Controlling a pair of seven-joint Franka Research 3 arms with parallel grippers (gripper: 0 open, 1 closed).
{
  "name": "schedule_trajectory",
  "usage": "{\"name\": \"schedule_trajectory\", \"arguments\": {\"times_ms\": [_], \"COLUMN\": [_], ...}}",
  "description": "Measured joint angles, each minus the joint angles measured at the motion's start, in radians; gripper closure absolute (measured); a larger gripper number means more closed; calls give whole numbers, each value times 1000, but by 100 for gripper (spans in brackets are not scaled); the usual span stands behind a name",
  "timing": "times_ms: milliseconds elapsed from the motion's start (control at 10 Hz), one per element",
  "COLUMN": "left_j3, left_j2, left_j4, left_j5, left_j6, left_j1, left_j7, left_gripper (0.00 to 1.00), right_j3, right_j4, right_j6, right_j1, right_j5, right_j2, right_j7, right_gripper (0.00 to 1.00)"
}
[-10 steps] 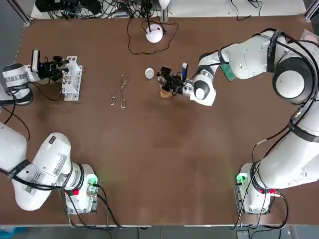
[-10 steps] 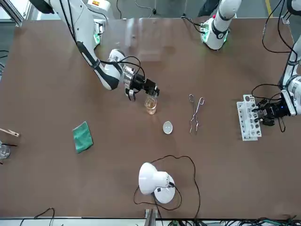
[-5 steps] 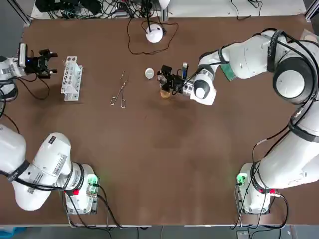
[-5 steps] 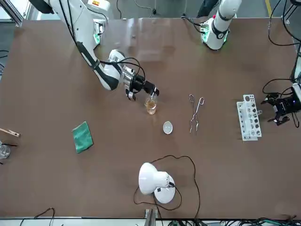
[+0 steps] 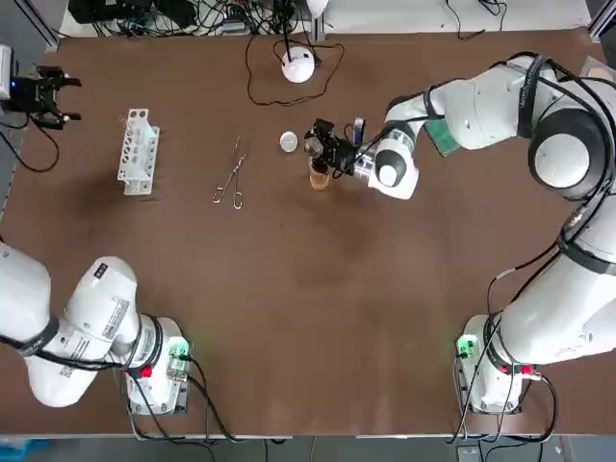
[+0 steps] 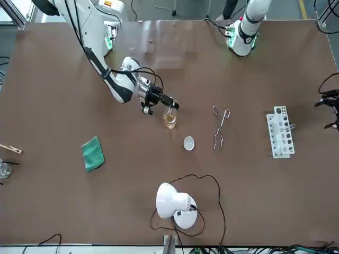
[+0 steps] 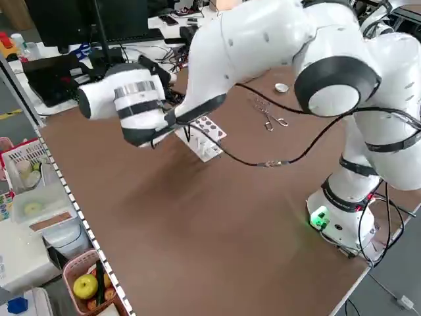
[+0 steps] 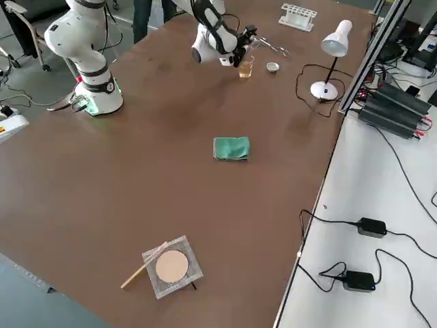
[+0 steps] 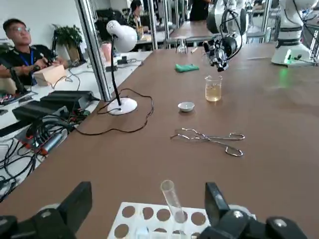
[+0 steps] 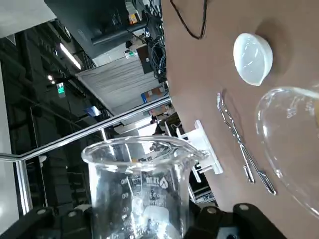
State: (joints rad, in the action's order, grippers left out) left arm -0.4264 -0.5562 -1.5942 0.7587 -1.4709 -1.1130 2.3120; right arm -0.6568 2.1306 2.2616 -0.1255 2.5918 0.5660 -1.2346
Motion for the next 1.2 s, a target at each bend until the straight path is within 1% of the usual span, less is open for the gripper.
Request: {"name": "schedule_trajectory", "arguments": {"times_ms": [200, 400, 600, 800, 900, 1000, 1100, 1200], "left_j3": [0, 1, 1, -1, -3, -8, -29, -67], "left_j2": [76, 144, 216, 314, 371, 433, 493, 543], "left_j4": [-1, -3, -4, -10, -35, -95, -170, -224], "left_j5": [-6, -24, -77, -163, -194, -206, -208, -215], "left_j6": [0, -1, -82, -148, -185, -236, -302, -364], "left_j1": [17, 95, 200, 287, 324, 355, 371, 374], "left_j7": [-116, -257, -394, -557, -649, -737, -795, -841], "left_gripper": [0, 0, 0, 0, 0, 0, 0, 0], "right_j3": [-1, -2, -2, -2, -2, -2, -2, -2], "right_j4": [0, 1, 2, 6, 7, 8, 8, 8], "right_j6": [0, 0, -2, -15, -18, -20, -20, -20], "right_j1": [-1, -1, -1, -1, -1, -1, 0, 0], "right_j5": [-7, -13, -20, -20, -20, -21, -24, -28], "right_j2": [0, 0, 1, 9, 15, 19, 19, 19], "right_j7": [50, 117, 175, 222, 228, 229, 229, 229], "right_gripper": [62, 62, 62, 62, 62, 62, 62, 62]}}
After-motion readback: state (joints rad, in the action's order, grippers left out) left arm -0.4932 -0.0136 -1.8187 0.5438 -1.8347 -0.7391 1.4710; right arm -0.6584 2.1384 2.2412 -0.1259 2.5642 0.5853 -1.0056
